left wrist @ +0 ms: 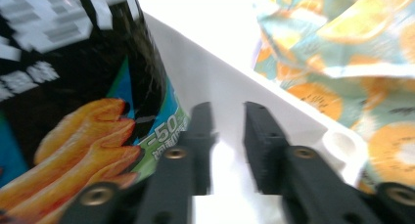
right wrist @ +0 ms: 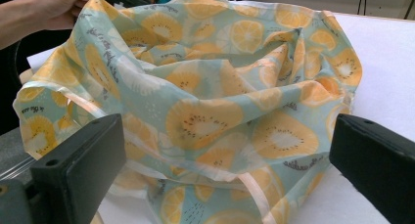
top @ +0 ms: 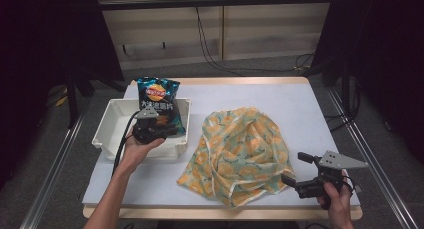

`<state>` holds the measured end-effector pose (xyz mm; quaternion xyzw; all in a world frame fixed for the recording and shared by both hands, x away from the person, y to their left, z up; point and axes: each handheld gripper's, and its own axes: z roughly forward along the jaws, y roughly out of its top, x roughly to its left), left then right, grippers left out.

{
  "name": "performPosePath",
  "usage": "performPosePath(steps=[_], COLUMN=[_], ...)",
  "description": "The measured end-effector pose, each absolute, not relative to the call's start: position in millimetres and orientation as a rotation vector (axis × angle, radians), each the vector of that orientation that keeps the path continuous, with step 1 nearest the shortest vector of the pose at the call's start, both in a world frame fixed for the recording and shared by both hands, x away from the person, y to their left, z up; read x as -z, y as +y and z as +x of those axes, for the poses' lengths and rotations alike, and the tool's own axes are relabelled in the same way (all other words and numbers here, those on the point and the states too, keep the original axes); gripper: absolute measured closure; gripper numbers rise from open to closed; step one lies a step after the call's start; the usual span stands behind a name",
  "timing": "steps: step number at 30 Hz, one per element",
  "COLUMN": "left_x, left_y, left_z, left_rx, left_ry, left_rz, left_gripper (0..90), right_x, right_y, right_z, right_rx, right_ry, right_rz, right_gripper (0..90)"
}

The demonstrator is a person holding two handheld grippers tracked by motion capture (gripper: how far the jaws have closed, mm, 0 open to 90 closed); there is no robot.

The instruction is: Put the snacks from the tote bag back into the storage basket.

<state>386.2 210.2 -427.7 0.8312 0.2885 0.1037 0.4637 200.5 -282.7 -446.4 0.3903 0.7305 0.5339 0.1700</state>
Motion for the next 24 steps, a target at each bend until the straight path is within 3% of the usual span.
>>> performPosePath(steps=[5, 8, 14, 19, 24], left_x=[415.2, 409.4, 404.7, 403.8, 407.3], left_y=[216.4, 220.8, 230.5, 236.9, 245.9], left_z=[371.6, 363.4, 342.4, 329.7, 312.4], left_rx=[-0.291, -0.316, -0.405, -0.428, -0.471], left_ry=[0.68, 0.699, 0.686, 0.703, 0.73], left_rz=[2.003, 1.968, 1.916, 1.895, 1.893], left_gripper=[63.4, 52.5, 42.6, 26.3, 19.1], right_x=[446.4, 446.3, 446.5, 446.3, 446.8], right_y=[-282.9, -283.2, -283.0, -282.4, -284.8], right_z=[200.9, 200.8, 201.6, 200.7, 200.7], right_rx=[-1.513, -1.516, -1.516, -1.513, -1.51], right_ry=[2.071, 2.066, 2.065, 2.066, 2.058], right_rz=[1.109, 1.117, 1.114, 1.116, 1.125], right_gripper=[0.0, 0.0, 0.0, 0.0, 0.0])
